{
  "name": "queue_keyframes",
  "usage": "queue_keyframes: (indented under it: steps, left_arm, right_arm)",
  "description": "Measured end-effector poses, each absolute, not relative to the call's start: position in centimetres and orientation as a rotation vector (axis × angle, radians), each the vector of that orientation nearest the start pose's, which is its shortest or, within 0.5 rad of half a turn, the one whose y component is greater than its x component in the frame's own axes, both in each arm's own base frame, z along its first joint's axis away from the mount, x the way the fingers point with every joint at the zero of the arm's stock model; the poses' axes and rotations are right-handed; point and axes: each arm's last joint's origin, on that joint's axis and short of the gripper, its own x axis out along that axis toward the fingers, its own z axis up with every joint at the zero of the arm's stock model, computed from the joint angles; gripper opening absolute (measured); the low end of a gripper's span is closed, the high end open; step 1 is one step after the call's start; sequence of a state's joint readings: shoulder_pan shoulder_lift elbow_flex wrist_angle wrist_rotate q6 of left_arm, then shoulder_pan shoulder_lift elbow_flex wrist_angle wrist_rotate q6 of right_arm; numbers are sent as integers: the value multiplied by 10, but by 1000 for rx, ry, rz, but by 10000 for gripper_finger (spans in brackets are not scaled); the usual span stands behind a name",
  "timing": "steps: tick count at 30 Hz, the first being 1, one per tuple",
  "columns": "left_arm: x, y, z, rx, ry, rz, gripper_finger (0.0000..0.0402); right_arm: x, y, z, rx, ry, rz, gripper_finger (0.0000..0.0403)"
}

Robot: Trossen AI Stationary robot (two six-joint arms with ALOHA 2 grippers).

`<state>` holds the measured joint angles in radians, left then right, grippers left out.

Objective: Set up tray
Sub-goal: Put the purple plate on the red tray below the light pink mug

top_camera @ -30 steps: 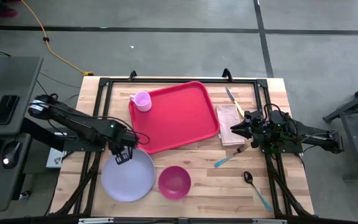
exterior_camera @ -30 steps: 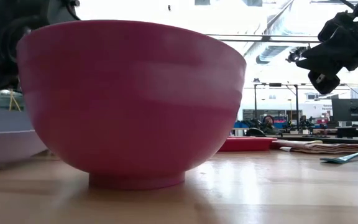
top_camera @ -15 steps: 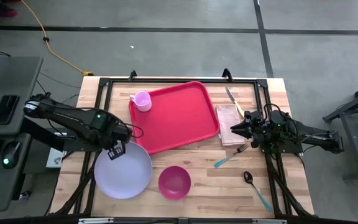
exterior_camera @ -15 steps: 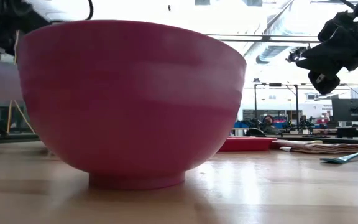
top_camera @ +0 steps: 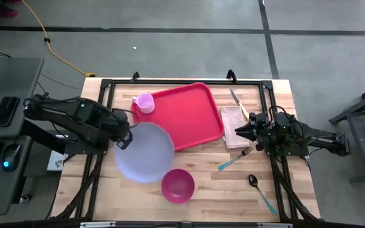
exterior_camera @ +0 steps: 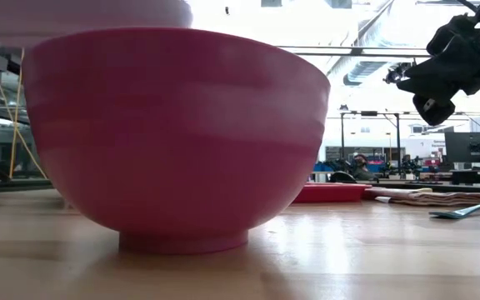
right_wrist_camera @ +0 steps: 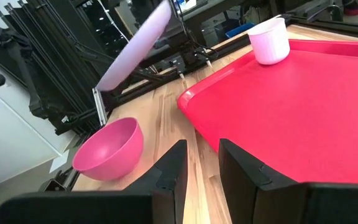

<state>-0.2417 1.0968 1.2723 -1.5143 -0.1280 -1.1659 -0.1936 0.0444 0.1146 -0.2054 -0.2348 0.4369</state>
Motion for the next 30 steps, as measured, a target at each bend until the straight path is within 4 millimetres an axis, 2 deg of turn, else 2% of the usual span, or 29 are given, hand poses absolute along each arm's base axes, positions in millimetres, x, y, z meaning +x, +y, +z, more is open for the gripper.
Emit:
queue_keyframes:
  steps: [6,12,19,30]
  left_arm:
    - [159,-32,355,-931,947,783,14]
    - [186,-31,351,-965,803,824,14]
    - [228,-8,338,-987,730,868,14]
    - [282,39,304,-990,702,943,14]
  right_arm:
    - [91,-11,179,457,139,12,71]
    - [91,-11,179,456,139,12,71]
    - [91,-11,179,456,143,20,71]
    - [91,-11,177,452,163,17,71]
